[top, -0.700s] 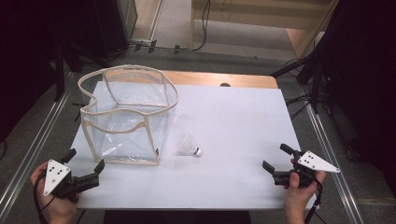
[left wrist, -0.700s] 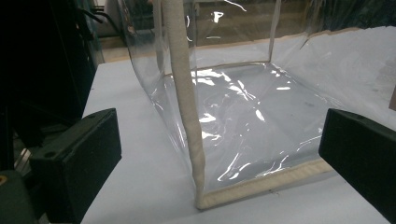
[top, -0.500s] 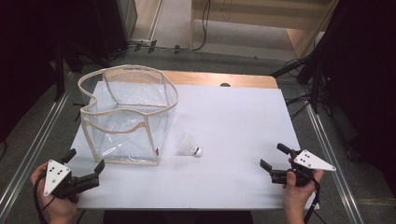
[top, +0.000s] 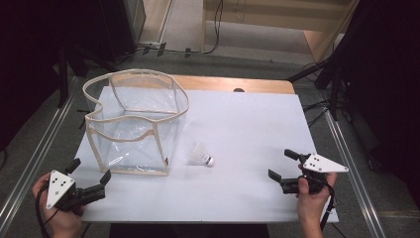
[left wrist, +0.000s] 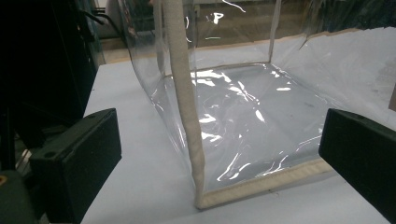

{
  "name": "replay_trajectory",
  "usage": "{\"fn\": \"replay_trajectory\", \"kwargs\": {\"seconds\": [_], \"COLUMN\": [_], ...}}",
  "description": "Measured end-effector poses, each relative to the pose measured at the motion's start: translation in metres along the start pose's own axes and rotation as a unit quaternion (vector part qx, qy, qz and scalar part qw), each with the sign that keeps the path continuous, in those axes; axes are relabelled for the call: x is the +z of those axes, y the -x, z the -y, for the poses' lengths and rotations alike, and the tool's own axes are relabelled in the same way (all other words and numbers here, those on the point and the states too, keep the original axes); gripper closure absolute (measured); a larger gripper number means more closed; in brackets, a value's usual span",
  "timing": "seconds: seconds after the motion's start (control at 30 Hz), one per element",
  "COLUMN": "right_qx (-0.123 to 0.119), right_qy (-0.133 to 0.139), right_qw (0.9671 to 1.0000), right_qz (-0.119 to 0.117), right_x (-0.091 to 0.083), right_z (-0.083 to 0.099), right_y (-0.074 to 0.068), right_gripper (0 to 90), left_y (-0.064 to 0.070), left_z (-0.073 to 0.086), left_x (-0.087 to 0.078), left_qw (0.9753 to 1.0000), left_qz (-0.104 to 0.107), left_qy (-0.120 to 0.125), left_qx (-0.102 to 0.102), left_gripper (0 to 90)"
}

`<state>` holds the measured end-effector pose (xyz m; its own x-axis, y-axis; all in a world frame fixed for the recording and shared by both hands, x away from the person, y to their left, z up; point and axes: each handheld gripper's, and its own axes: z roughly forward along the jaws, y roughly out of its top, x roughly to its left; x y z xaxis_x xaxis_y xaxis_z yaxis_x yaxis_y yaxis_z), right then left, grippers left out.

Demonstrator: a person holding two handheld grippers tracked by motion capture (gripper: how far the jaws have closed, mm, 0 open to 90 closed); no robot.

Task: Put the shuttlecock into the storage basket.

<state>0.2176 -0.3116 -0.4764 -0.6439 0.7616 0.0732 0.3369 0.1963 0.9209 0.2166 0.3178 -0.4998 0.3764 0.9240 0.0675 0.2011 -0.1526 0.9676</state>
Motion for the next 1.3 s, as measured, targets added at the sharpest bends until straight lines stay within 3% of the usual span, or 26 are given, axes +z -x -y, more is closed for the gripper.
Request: {"fn": "replay_trajectory", "kwargs": {"seconds": [0.43,0.6,0.73,1.3], "right_qx": [-0.013,-0.017,-0.023,-0.067], "right_qy": [-0.026,-0.037,-0.045,-0.104], "right_qw": [0.9995,0.9992,0.9987,0.9920], "right_qz": [-0.013,0.003,-0.006,-0.025], "right_x": [0.017,0.024,0.031,0.074], "right_z": [-0.022,-0.030,-0.035,-0.058], "right_y": [-0.004,-0.007,-0.009,-0.030], "right_gripper": [1.5,0.0,0.0,0.0], "left_y": [0.000,0.000,0.000,0.001], "left_z": [0.000,0.000,0.000,0.000], "left_x": [0.000,0.000,0.000,-0.001], "left_qw": [1.0000,1.0000,1.0000,1.0000], "left_qz": [0.002,0.002,0.002,0.003], "left_qy": [-0.003,-0.002,0.000,-0.001], "left_qx": [0.003,0.002,0.000,0.004], "left_gripper": [0.0,0.0,0.0,0.0]}}
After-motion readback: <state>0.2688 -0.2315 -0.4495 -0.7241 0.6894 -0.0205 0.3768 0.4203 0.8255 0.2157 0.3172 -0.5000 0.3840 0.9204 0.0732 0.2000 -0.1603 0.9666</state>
